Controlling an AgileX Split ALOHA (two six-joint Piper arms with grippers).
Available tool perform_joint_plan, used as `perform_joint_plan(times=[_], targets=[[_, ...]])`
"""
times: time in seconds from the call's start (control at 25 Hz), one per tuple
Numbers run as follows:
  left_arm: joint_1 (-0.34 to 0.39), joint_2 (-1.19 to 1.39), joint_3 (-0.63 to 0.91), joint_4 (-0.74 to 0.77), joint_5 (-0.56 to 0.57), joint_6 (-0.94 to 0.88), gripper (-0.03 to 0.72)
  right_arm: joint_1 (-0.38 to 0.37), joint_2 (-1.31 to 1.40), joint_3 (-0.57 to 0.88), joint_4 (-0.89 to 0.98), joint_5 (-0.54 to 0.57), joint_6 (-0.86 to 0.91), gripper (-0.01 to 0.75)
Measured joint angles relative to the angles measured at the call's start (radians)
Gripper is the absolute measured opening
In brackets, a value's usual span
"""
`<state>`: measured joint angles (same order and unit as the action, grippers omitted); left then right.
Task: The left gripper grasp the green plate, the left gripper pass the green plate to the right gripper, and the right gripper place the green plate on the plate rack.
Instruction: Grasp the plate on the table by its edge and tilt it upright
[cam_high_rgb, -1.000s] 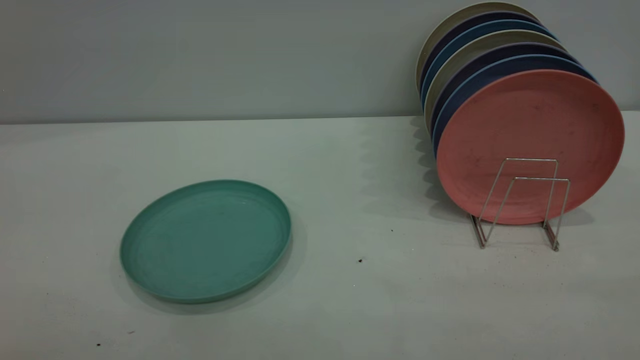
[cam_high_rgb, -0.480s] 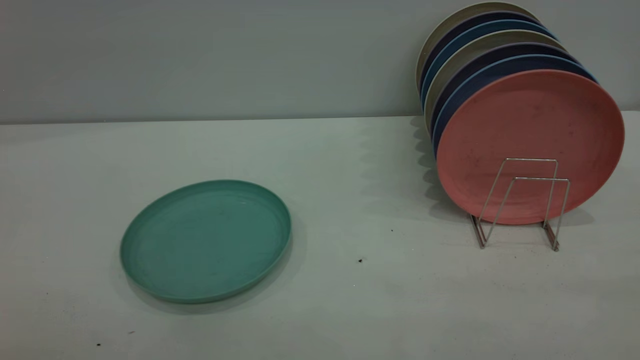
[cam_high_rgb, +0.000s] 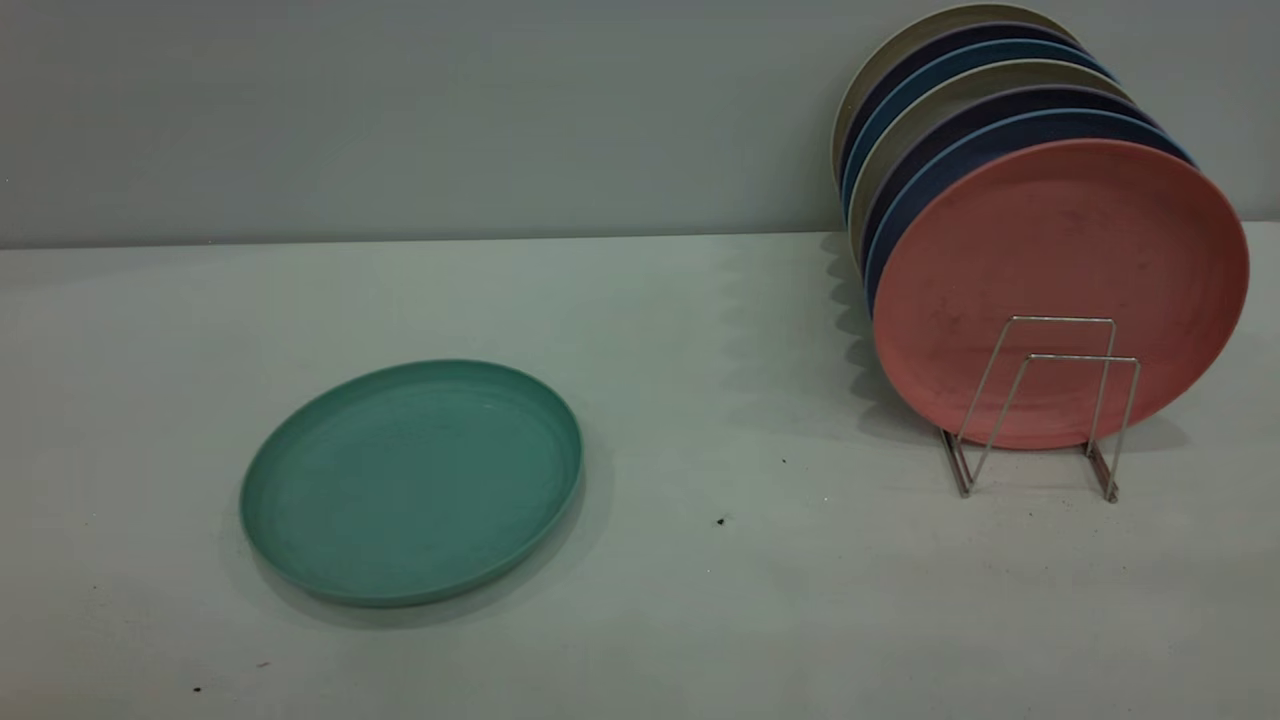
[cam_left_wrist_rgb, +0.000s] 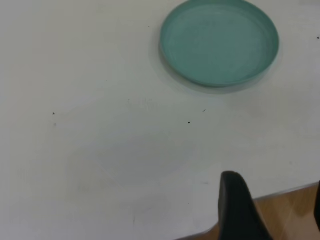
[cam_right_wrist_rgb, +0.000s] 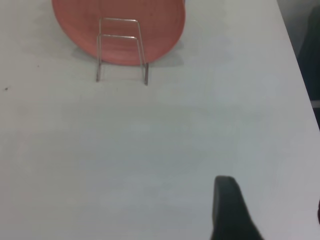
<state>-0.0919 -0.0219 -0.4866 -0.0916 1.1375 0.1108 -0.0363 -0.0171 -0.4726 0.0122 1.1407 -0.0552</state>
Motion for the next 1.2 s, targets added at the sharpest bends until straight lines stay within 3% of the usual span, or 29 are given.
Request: perform_joint_plan(times=[0.16, 0.28, 0.52, 0.84, 1.08, 1.2], targets=[[0.0, 0.0, -0.002, 0.001, -0.006, 0.001, 0.409, 0.0, 0.0, 0.0, 0.0, 0.0, 0.0, 0.429], [0.0, 0.021, -0.014, -0.018, -0.077, -0.004, 0.409, 0.0, 0.0, 0.0, 0.0, -0.001, 0.0, 0.429], [0.0, 0.359, -0.018, -0.082, -0.223, 0.017, 0.409, 0.0, 0.042, -0.022, 0.079, -0.1, -0.119, 0.429], [0.0, 0.898, -0.026, -0.454, -0.51, 0.356, 0.409, 0.0, 0.378, -0.022, 0.243, -0.285, -0.218, 0.429], [0.0, 1.231, -0.133, -0.834, -0.555, 0.672, 0.409, 0.0, 0.61, -0.022, 0.372, -0.439, -0.345, 0.429], [0.012, 1.39, -0.214, -0.933, -0.569, 0.752, 0.409, 0.0, 0.691, -0.022, 0.431, -0.494, -0.422, 0.429]])
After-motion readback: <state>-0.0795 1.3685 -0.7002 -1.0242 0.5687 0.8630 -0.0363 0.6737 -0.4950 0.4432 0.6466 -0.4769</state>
